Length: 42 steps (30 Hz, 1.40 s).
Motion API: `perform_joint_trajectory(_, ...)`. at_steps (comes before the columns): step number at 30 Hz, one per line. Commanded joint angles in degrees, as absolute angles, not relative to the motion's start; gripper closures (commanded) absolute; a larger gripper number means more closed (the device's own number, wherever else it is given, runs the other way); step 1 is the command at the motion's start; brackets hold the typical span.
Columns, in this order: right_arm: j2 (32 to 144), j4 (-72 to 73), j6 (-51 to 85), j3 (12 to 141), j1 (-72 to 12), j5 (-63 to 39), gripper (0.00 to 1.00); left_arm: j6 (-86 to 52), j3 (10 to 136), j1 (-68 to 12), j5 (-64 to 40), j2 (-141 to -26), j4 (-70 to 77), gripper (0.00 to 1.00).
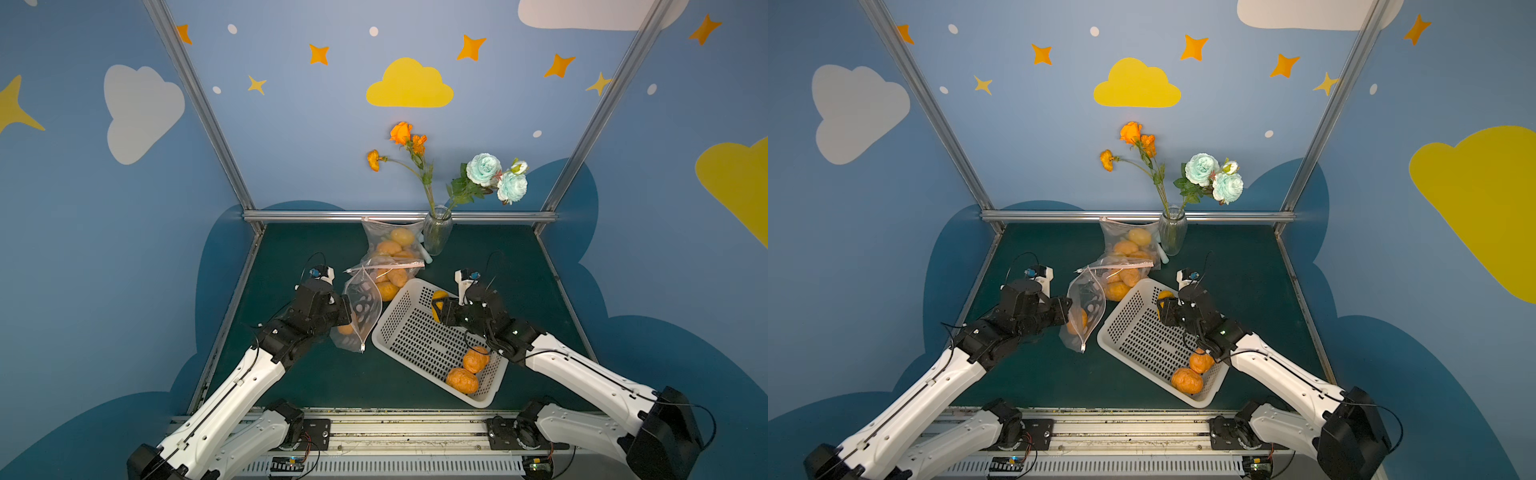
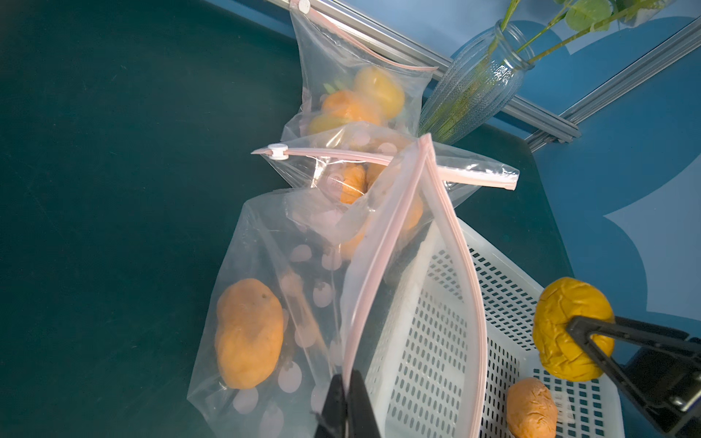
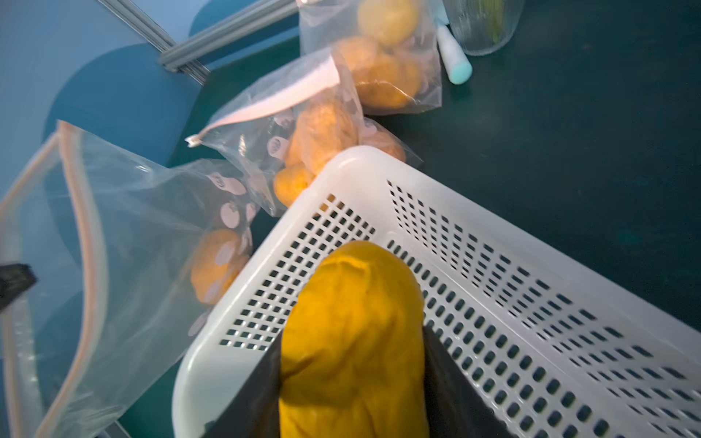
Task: Put the potatoes into a zipper bag and zip it
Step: Place the potato into the zipper food storage bag.
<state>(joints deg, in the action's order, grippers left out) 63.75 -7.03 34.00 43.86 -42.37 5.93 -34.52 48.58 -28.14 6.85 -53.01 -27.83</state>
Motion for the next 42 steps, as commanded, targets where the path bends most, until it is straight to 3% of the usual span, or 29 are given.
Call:
perform_joint_trajectory(1,64.5,-2.6,27.9,50.1,-42.8,-2.8,0.73,-34.9,48.4,-28.5,7.1,-53.0,-28.6,0.97)
perform_joint_trajectory(6,71.9,-7.4,23.7,60.8,-46.3,-12.0,0.78,-34.6,48.7,-28.7,7.0,-53.8,-28.4,0.97)
perform_joint_trajectory(13,83.8,-13.8,18.2,73.0,-53.5,-12.8,0.78,-34.6,48.4,-29.1,7.2,-53.6,-28.4,0.97)
perform_joint_trajectory(22,96.4,-19.9,19.3,82.4,-55.7,-11.9,0.80,-34.7,48.2,-29.4,7.0,-53.1,-28.8,0.97)
perform_joint_trajectory(32,104.3,-26.9,20.9,88.3,-56.0,-5.4,0.78,-34.9,45.4,-29.4,5.9,-47.5,-25.7,0.97)
perform_joint_trajectory(42,107.4,-35.8,17.4,93.2,-56.4,3.6,0.66,-35.8,43.8,-29.4,8.8,-42.5,-25.8,0.97)
